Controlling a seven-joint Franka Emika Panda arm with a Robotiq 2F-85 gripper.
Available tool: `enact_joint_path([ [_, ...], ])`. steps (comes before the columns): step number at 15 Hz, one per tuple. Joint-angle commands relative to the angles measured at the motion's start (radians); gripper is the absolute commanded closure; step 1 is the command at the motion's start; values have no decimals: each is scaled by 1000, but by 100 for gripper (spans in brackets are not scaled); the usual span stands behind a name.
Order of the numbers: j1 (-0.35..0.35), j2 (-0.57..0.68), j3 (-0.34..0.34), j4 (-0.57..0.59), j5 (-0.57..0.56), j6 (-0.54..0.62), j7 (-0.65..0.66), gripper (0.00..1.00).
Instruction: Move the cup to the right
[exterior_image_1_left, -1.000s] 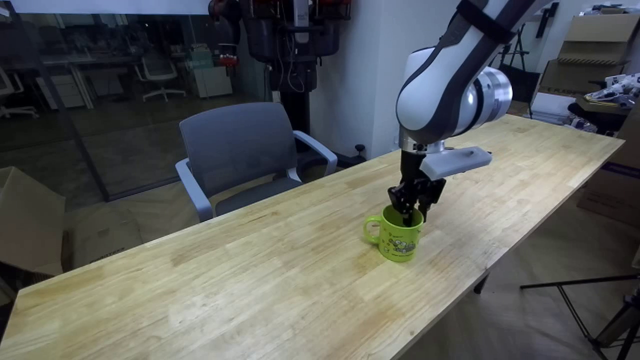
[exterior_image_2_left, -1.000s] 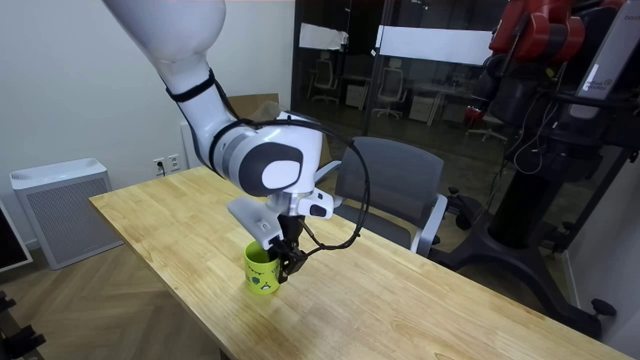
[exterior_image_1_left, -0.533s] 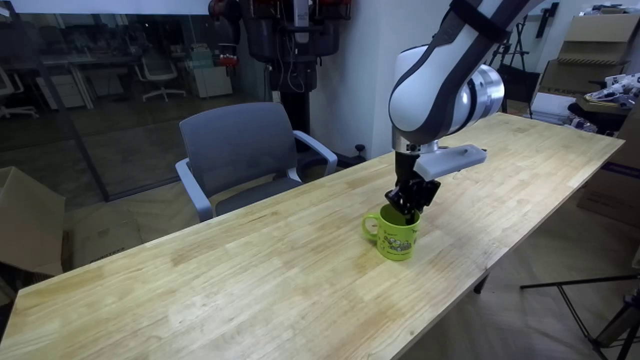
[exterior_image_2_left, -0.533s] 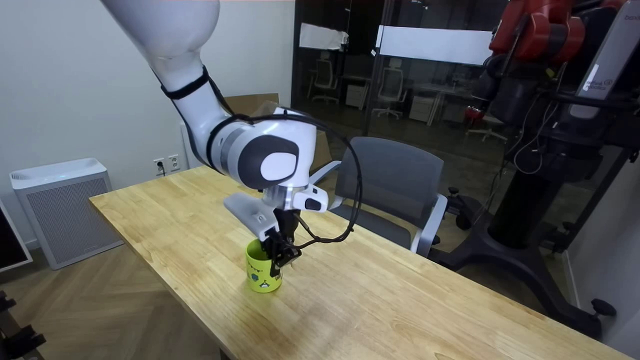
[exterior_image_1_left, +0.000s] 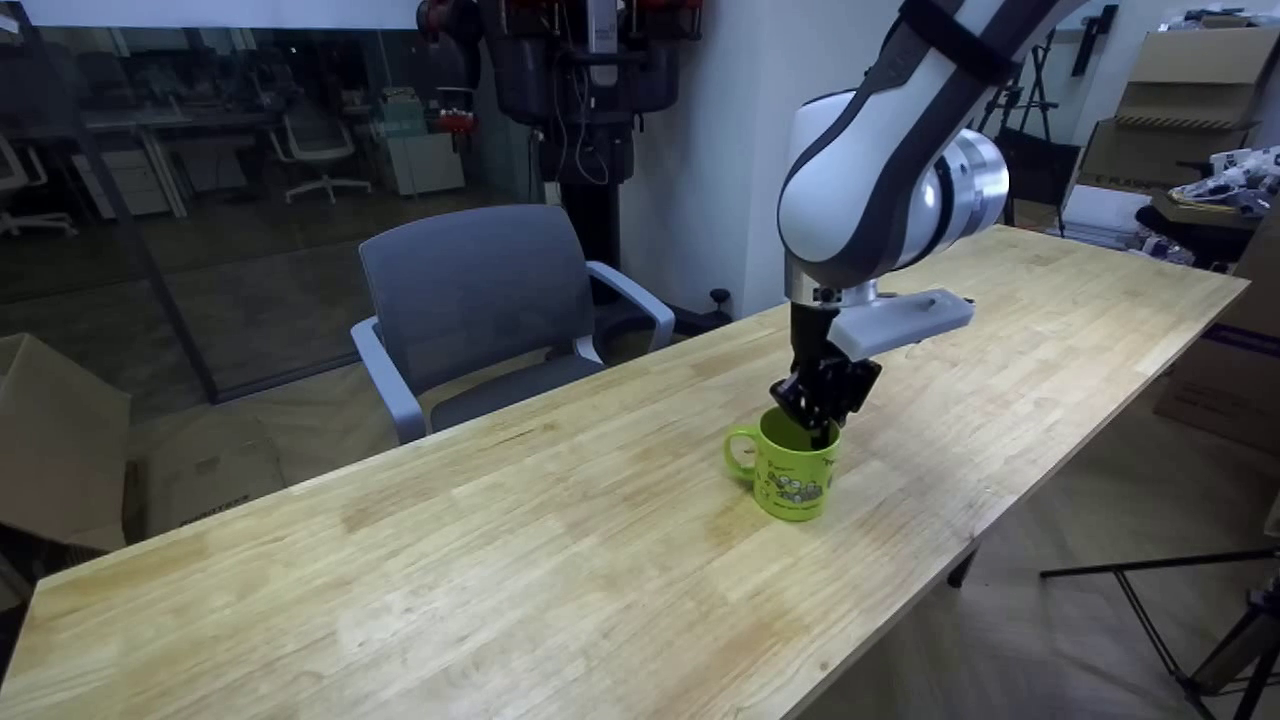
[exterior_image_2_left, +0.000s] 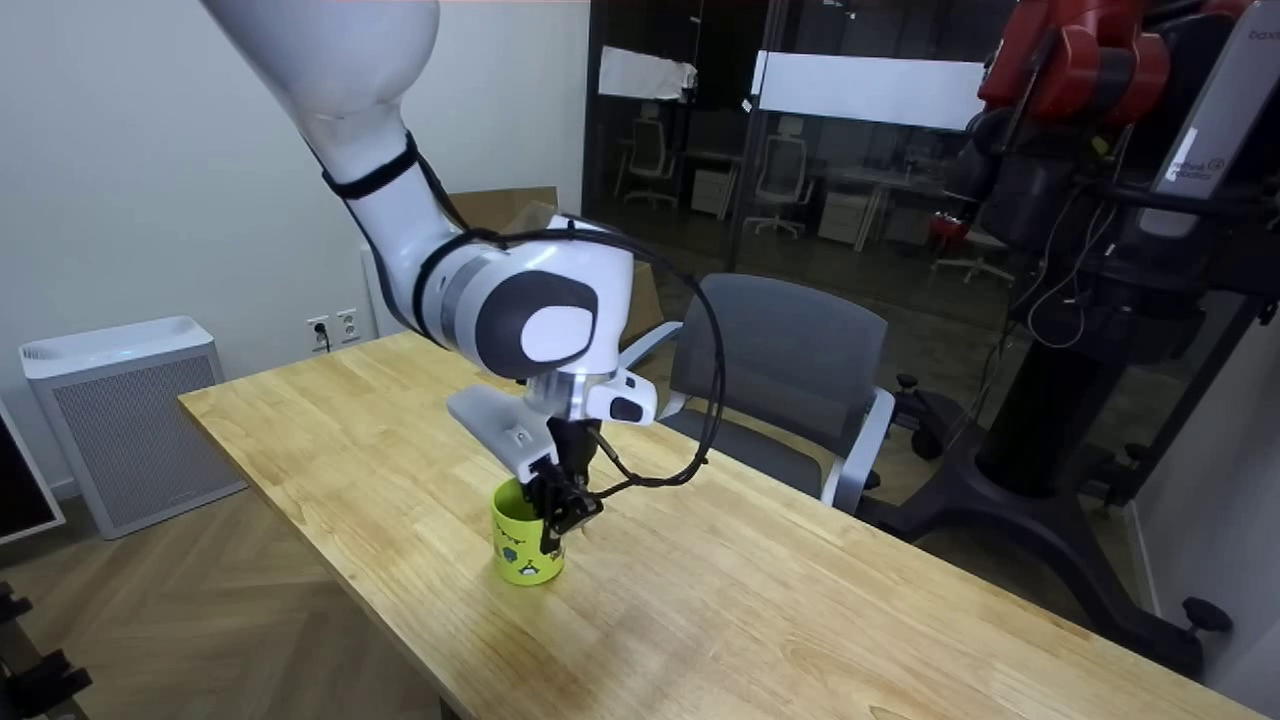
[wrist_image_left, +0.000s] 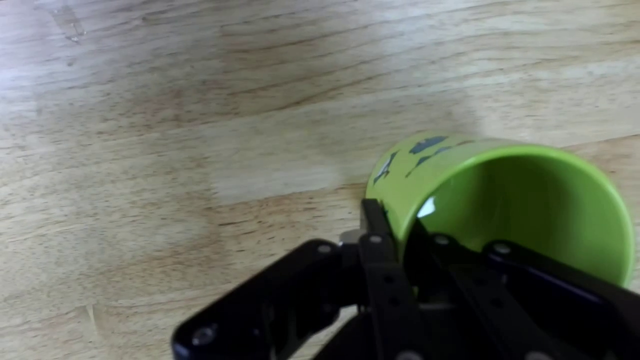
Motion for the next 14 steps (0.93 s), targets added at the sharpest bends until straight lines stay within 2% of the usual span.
enact_joint_path([
  [1, -36, -33, -2, -6, 42, 16, 31, 97],
  [8, -151, -51, -17, 28, 165, 49, 42, 97],
  [14, -187, -20, -81, 91, 182, -75, 130, 97],
])
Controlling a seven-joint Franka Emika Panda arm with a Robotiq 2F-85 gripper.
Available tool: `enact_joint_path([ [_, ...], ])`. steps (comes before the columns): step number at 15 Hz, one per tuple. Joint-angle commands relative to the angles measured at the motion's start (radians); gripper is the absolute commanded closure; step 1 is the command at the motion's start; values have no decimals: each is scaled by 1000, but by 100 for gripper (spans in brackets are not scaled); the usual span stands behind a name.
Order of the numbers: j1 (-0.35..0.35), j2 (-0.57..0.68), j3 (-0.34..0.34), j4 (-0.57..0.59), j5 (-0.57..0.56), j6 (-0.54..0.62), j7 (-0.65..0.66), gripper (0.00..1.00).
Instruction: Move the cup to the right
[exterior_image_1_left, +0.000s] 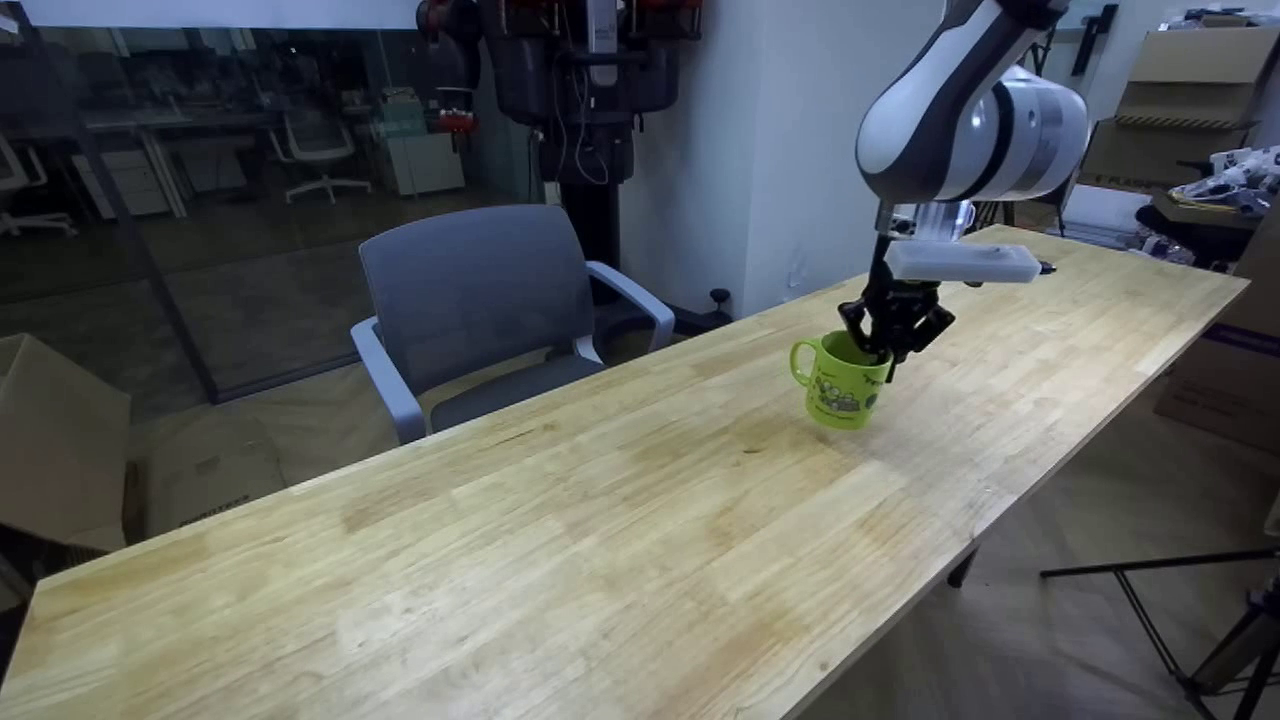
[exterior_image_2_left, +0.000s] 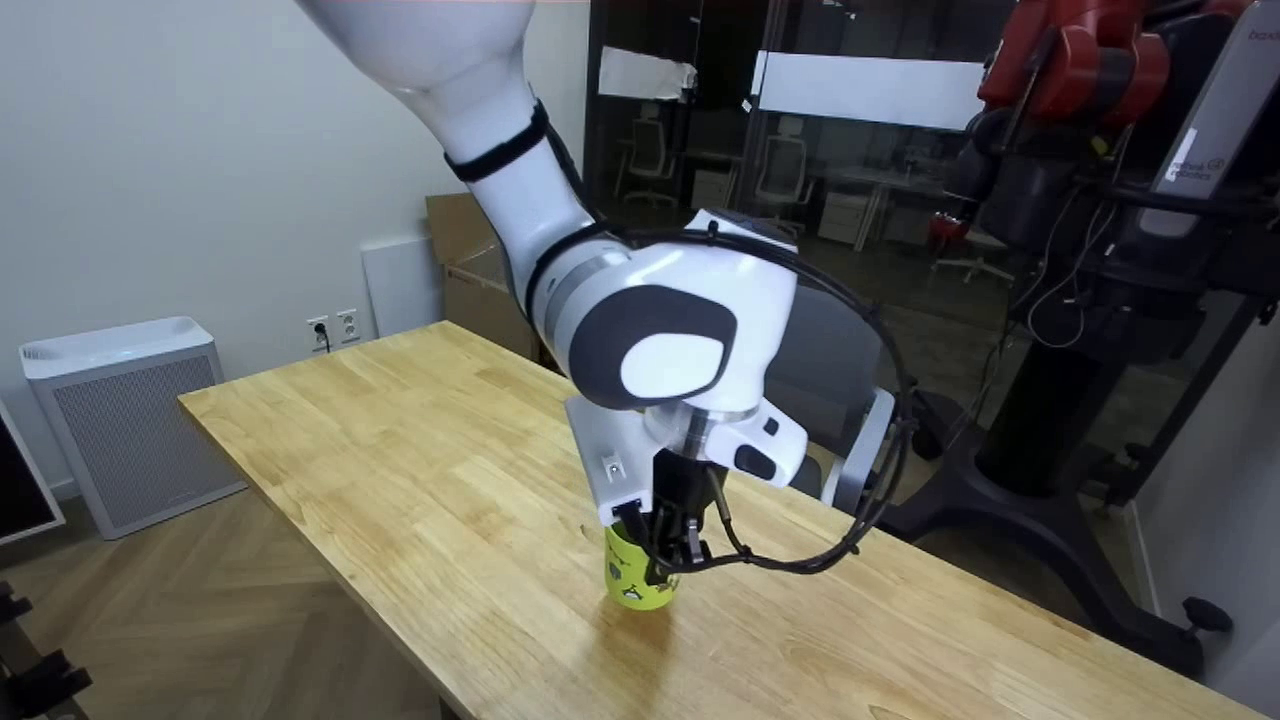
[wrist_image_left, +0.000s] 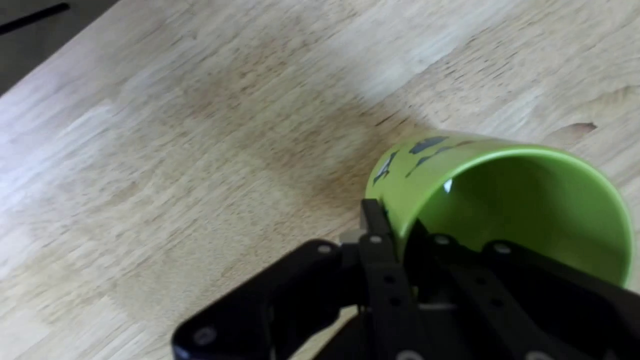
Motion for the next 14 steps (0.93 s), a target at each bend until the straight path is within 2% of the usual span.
enact_joint_path([
  [1, 1, 13, -40, 55, 2, -98, 101, 97],
  [5, 5, 38, -72, 85, 4, -139, 185, 97],
  [14, 1, 101, -84, 142, 20, -160, 278, 97],
])
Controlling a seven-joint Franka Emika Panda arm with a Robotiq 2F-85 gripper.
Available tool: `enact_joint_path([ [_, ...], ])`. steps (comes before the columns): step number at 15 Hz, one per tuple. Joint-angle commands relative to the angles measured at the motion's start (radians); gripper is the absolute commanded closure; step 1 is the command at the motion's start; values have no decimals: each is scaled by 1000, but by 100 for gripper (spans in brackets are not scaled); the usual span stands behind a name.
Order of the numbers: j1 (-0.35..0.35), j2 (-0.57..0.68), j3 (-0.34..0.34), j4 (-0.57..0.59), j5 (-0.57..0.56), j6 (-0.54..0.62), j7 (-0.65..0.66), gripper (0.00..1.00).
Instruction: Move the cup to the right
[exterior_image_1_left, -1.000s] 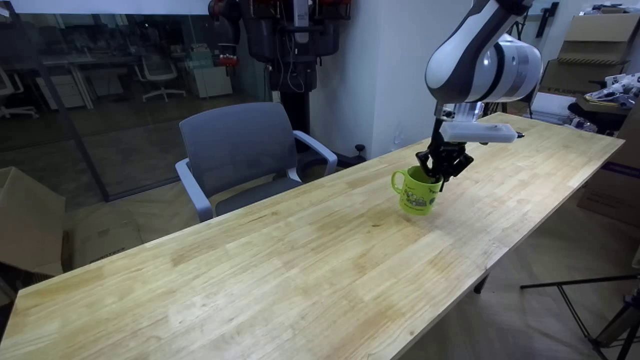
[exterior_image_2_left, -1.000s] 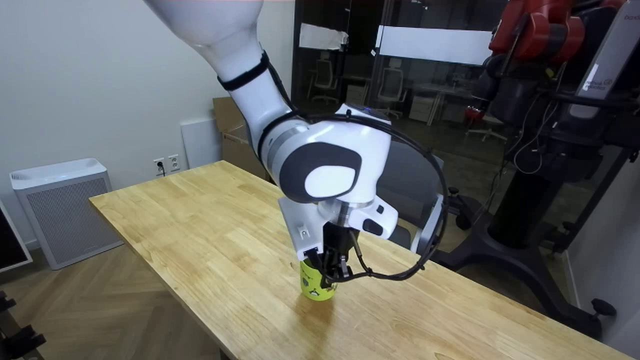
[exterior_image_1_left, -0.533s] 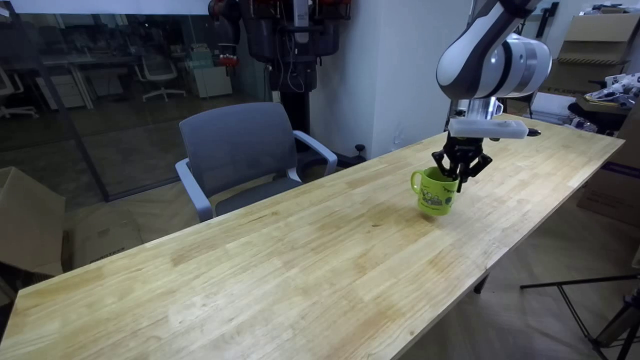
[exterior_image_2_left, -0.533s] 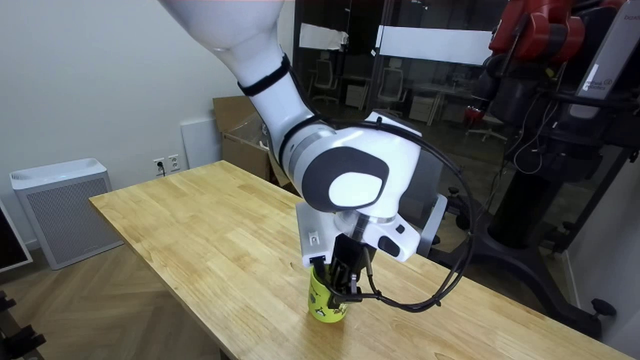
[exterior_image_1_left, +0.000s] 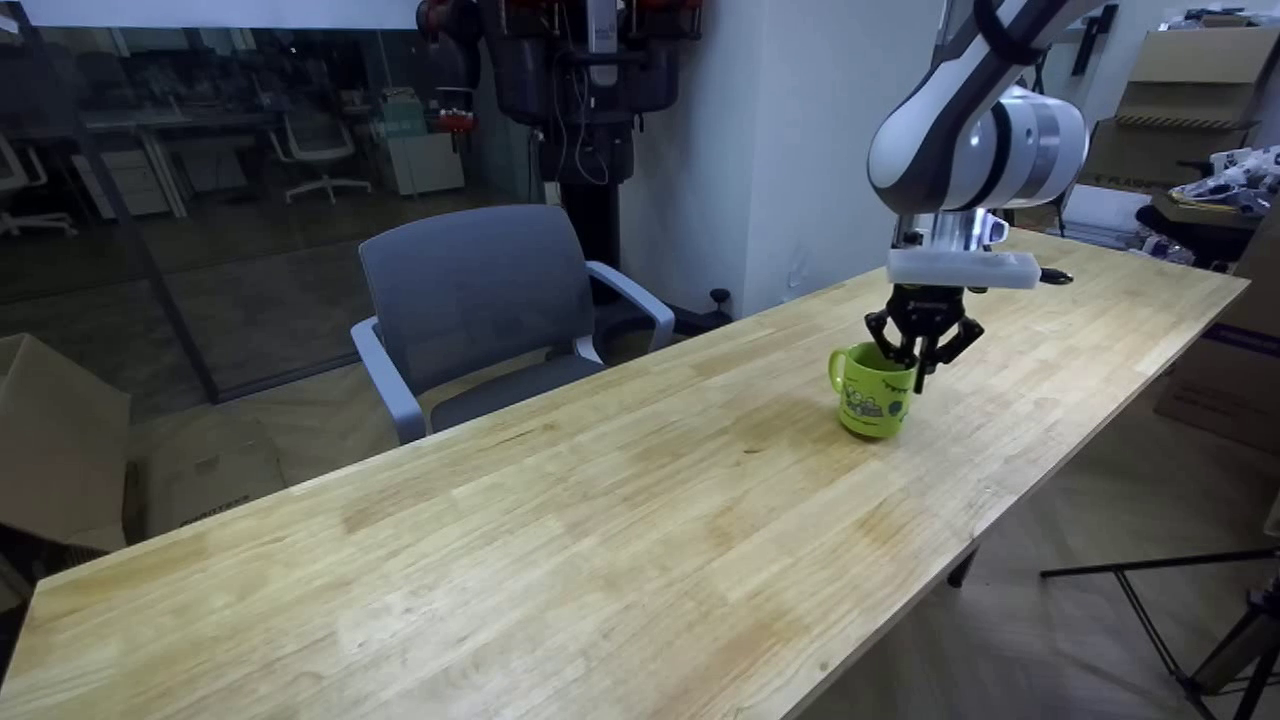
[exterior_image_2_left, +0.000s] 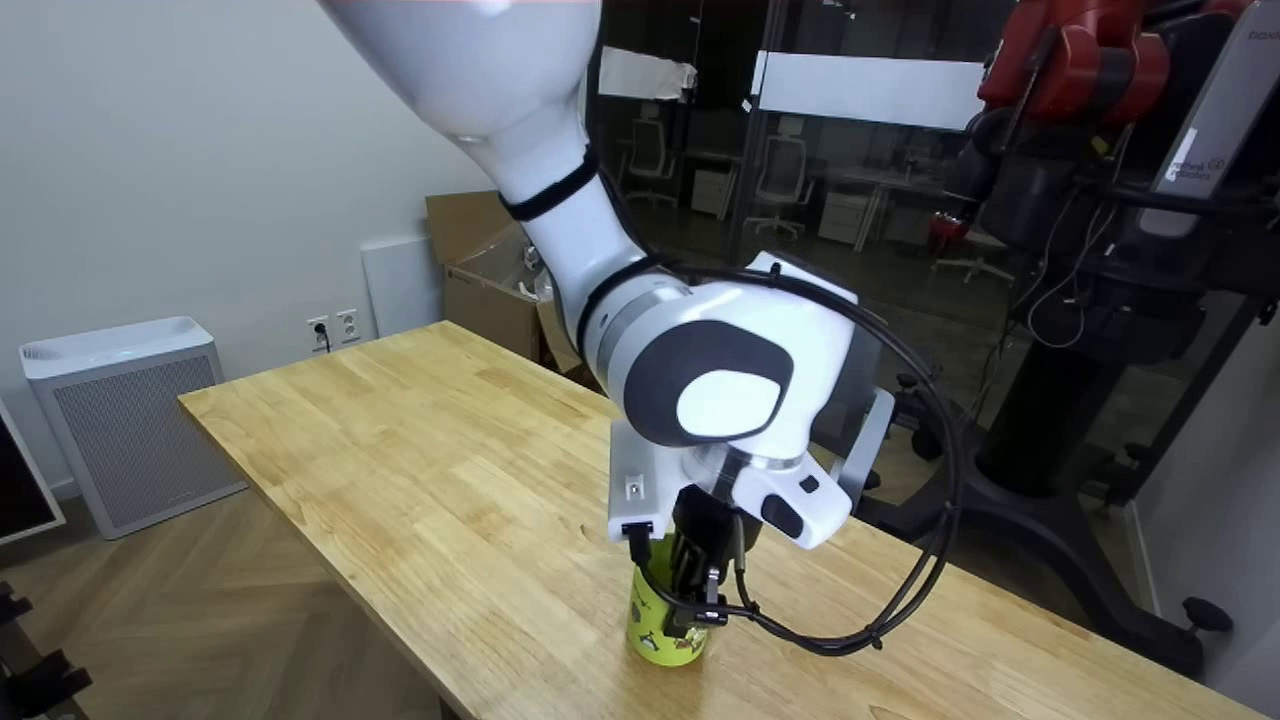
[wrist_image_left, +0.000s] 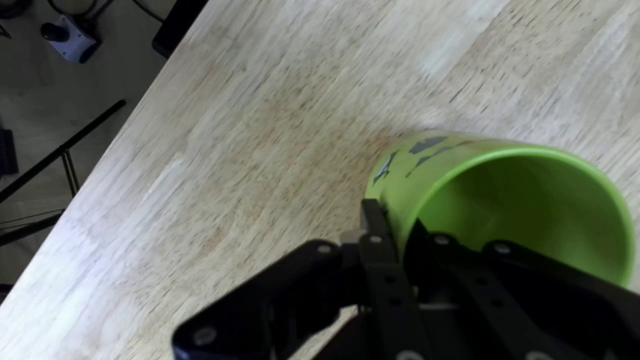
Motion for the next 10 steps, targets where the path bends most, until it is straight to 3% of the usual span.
enact_joint_path([
  [1, 4, 18, -11, 52, 18, -46, 55, 97],
  [3, 3, 22, -11, 57, 24, -50, 62, 97],
  [4, 3, 23, -12, 59, 27, -50, 64, 88],
  [5, 5, 23, -15, 60, 28, -49, 70, 64],
  [7, 6, 20, -18, 61, 29, -45, 81, 61],
  [10, 13, 3, -24, 48, 27, -29, 94, 42],
])
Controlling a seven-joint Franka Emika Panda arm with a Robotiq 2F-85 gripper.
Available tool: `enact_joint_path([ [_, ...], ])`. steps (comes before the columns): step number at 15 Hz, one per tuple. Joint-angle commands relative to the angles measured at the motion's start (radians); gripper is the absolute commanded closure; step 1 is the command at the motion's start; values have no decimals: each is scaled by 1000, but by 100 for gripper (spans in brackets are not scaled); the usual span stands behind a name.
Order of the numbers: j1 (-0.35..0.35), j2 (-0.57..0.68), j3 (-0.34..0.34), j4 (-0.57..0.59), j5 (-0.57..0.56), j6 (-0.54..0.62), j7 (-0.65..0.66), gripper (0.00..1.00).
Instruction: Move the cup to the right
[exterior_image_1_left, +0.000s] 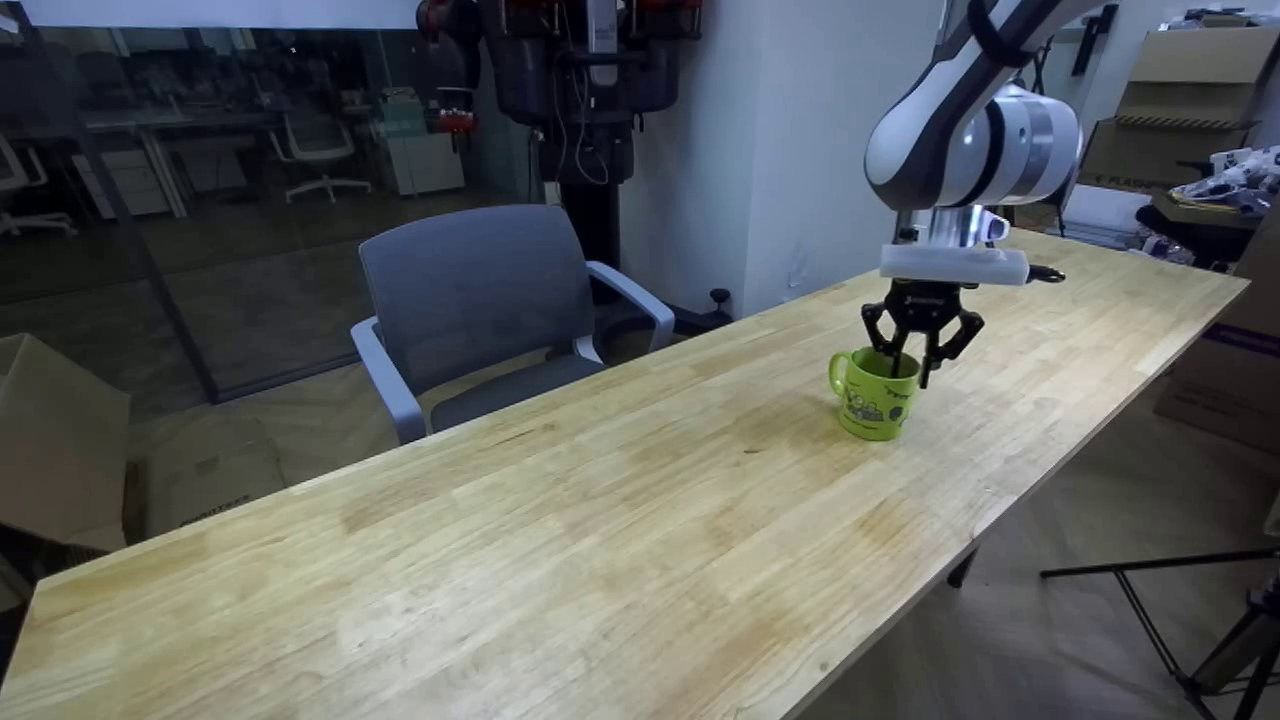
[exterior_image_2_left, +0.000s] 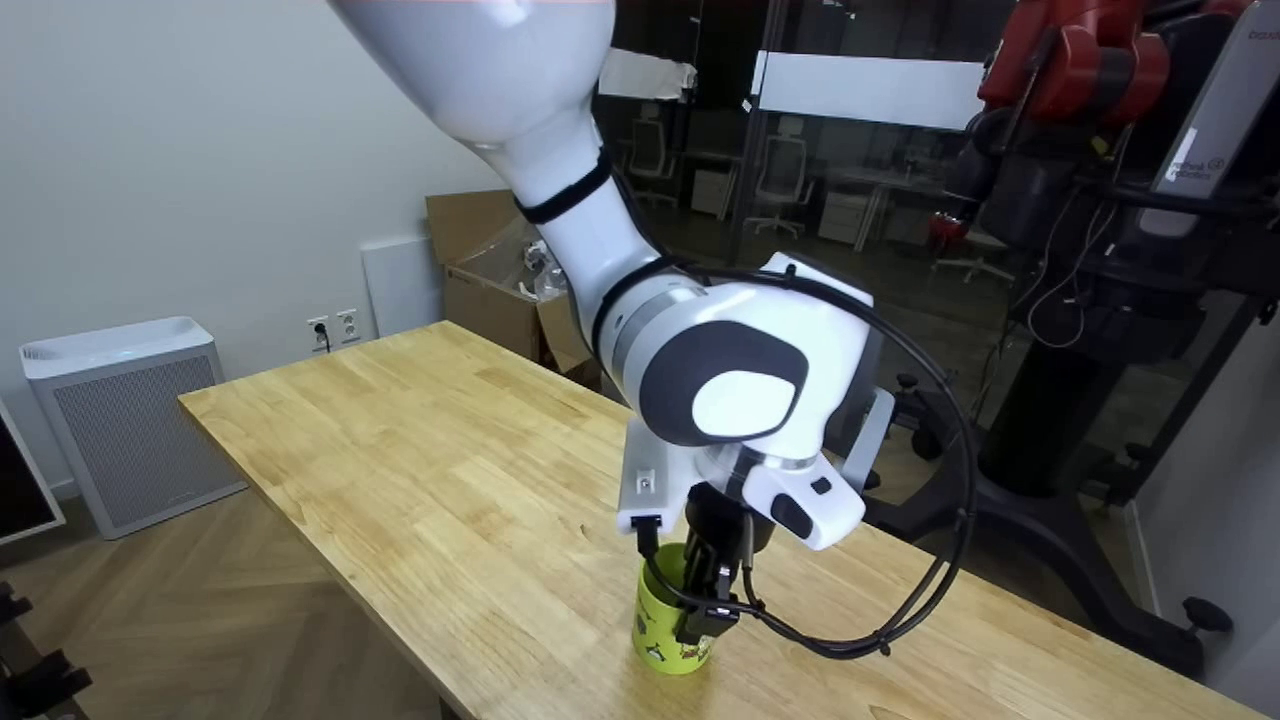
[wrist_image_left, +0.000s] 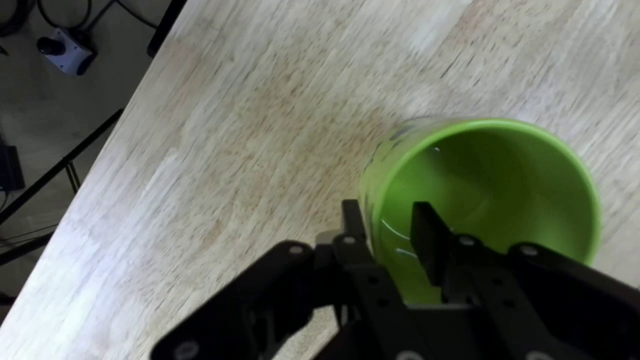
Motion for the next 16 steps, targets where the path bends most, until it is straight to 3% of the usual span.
enact_joint_path([
  [1, 18, -28, -16, 2, 8, -9, 50, 36],
  [6, 55, -122, -34, -79, -9, 16, 79, 2],
  [13, 104, -323, -42, -256, -19, 32, 120, 0],
  [14, 78, -242, -28, -176, -12, 22, 77, 0],
  [16, 84, -287, -27, -218, -12, 22, 83, 0],
])
